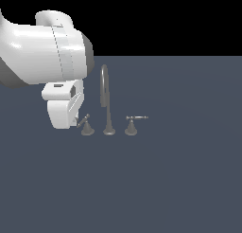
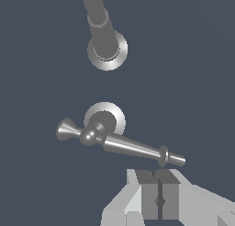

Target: Turn on the faucet by rotating a designated handle.

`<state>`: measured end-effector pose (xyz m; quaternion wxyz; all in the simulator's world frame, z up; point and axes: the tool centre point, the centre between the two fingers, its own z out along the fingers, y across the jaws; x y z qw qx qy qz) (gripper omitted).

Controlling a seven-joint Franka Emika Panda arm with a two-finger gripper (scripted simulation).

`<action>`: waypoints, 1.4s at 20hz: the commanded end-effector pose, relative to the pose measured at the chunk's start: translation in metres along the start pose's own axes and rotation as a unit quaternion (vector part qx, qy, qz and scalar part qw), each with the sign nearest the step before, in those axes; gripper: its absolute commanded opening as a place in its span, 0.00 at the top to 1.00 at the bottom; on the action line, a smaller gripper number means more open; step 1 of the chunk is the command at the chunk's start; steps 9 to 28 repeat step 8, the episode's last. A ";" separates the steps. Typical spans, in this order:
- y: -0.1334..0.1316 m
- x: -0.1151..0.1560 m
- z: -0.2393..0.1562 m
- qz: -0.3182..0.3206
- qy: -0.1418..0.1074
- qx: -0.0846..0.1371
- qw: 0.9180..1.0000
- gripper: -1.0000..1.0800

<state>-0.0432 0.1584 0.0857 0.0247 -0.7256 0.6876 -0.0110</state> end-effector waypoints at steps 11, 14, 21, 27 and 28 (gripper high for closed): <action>0.003 0.067 0.019 0.022 0.010 -0.025 0.999 1.00; 0.003 0.067 0.019 0.022 0.010 -0.025 0.999 1.00; 0.003 0.067 0.019 0.022 0.010 -0.025 0.999 1.00; 0.003 0.067 0.019 0.022 0.010 -0.025 0.999 1.00; 0.003 0.067 0.019 0.022 0.010 -0.025 0.999 1.00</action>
